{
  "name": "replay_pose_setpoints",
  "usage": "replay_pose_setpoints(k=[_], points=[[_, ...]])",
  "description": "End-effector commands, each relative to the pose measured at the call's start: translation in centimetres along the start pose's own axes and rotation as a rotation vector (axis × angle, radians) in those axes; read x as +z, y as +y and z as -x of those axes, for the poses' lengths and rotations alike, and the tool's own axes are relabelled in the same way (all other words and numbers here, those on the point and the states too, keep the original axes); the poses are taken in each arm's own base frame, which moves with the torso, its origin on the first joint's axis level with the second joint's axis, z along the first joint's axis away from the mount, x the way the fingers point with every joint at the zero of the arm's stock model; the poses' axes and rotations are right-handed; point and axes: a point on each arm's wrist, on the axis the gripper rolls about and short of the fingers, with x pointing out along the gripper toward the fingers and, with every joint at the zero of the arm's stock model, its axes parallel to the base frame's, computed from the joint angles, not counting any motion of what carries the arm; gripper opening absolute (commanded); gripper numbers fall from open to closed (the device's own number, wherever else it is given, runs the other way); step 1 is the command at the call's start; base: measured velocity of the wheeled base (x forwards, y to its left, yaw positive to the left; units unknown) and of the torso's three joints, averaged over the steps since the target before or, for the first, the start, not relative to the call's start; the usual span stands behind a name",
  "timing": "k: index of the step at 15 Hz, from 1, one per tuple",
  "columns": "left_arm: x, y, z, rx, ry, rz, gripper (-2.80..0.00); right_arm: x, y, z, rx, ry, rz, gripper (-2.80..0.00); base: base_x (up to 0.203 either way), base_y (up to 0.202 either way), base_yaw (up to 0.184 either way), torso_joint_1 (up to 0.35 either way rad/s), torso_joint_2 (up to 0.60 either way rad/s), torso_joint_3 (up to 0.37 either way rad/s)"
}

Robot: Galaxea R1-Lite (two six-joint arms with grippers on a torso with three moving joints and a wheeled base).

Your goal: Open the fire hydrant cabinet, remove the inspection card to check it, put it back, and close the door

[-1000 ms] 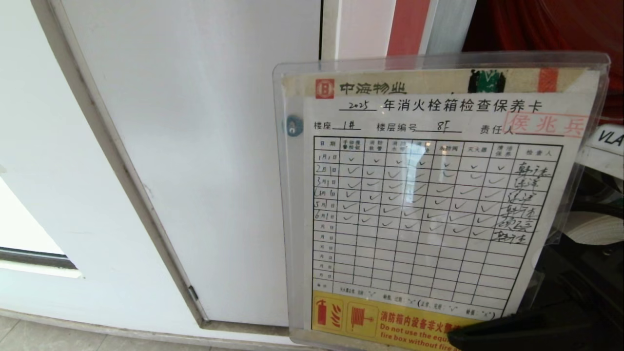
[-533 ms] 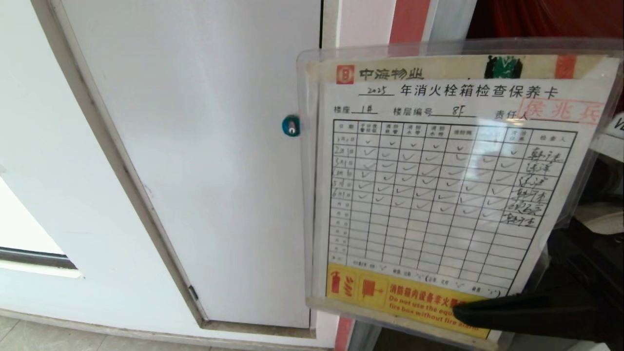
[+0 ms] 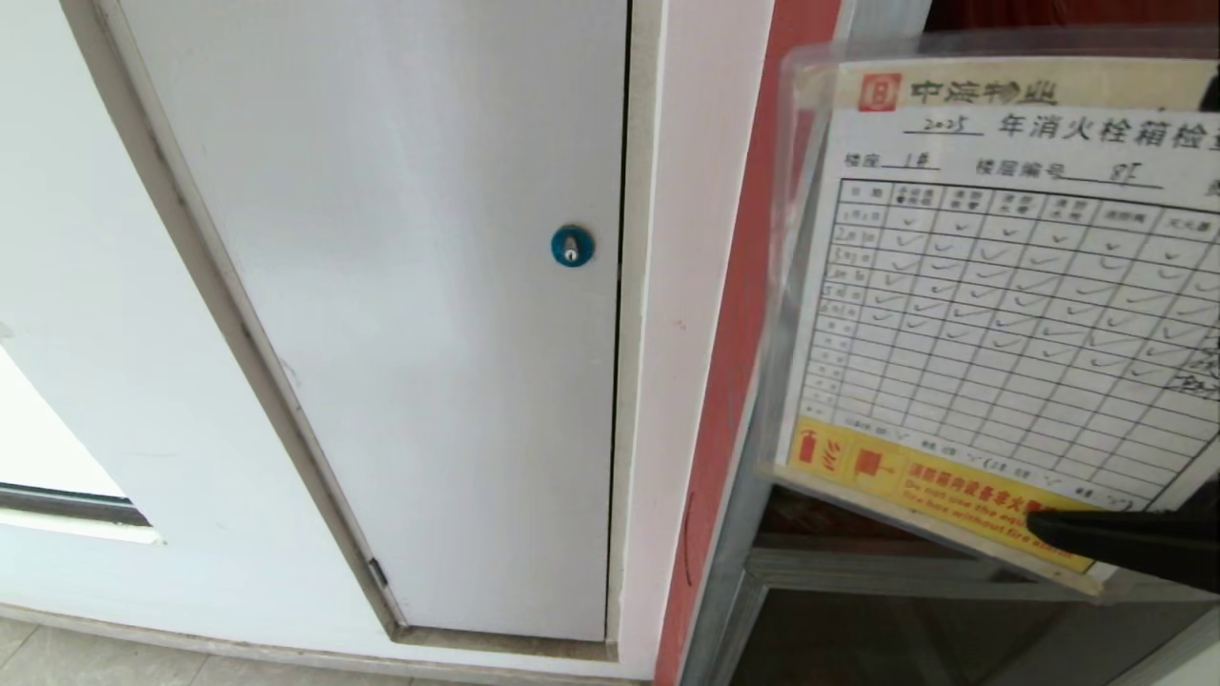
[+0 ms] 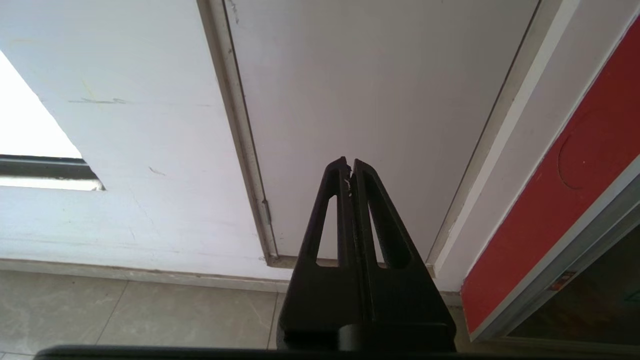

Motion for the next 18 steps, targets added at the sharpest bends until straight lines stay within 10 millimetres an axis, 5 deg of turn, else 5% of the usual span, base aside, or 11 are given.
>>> replay_pose_setpoints(k=[1,10,18], points=[[0.0,0.0,0.0,0.0,0.0,0.0,-2.8,-0.6,0.2,2.4,-0.093,-0.008,0.026,-2.8,0.0,0.0,0.0,0.0,0.0,0.0],[0.0,0.0,0.0,0.0,0.0,0.0,-2.8,-2.1,-0.3,5.1,-0.567,0.214,0.329,-2.8,0.0,0.0,0.0,0.0,0.0,0.0],[0.0,0.0,0.0,0.0,0.0,0.0,-2.8,-0.5,-1.8,5.9,-0.946,0.532,0.57,-2.8,0.0,0.0,0.0,0.0,0.0,0.0]])
